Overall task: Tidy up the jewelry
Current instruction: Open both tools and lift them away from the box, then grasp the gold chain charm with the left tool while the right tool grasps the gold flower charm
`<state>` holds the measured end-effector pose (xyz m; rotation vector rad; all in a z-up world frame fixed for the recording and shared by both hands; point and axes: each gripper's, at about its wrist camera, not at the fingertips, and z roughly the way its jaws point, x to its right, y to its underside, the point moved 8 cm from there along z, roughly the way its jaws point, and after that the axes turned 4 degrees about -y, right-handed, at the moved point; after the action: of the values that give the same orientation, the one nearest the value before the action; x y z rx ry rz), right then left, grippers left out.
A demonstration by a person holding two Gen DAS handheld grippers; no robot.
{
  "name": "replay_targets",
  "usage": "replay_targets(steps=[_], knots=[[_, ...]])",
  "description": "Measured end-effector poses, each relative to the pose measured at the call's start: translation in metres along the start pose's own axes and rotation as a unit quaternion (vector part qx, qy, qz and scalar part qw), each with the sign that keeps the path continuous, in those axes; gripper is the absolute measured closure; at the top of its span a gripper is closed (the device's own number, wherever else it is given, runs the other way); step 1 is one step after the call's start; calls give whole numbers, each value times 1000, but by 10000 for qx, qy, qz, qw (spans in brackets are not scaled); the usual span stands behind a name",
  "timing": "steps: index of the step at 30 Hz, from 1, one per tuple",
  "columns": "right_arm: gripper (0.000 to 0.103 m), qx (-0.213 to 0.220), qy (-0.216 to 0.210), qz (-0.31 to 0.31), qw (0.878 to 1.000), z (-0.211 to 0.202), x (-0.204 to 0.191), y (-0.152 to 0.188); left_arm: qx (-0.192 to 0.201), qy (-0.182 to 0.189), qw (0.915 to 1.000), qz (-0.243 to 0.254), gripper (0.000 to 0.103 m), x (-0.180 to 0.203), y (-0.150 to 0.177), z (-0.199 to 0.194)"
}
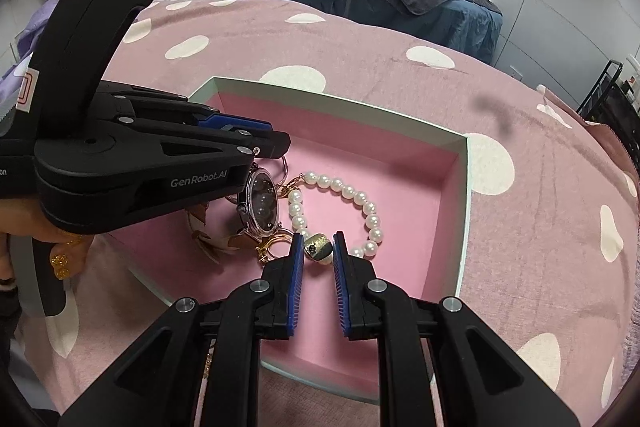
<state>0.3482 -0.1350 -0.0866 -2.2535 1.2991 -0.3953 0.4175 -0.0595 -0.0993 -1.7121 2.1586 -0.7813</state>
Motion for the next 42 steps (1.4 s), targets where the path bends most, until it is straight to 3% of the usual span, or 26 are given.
replay_targets(steps=[7, 9, 11, 14, 17, 22, 30, 42], knots=[[87, 91, 23, -79, 9999, -3, -4, -2, 47, -136, 9998, 169, 88, 3, 1, -5], [81, 134, 12, -79, 9999, -5, -5, -1, 91, -158, 9996, 226, 85, 5, 1, -8], [78, 186, 31, -74, 9998, -8, -5, -1, 170, -180, 9994, 250, 67, 6, 1, -13], [73, 318, 53, -63, 9995, -17, -6, -1, 390, -161, 9990, 169, 47, 4, 0, -26], [67, 472, 73, -29, 9989, -29, -6, 0, 635, -151, 9979, -32, 32, -1, 0, -43], [53, 774, 50, 166, 9968, -54, -4, 4, 1043, -38, 9941, -281, 17, -4, 8, -76], [30, 1092, 297, 168, 9934, -83, -5, 24, 1386, -32, 9902, -146, 8, 6, 46, -111], [27, 900, 615, 437, 9931, -87, 11, 71, 1233, -143, 9917, 321, 7, 27, 115, -114]])
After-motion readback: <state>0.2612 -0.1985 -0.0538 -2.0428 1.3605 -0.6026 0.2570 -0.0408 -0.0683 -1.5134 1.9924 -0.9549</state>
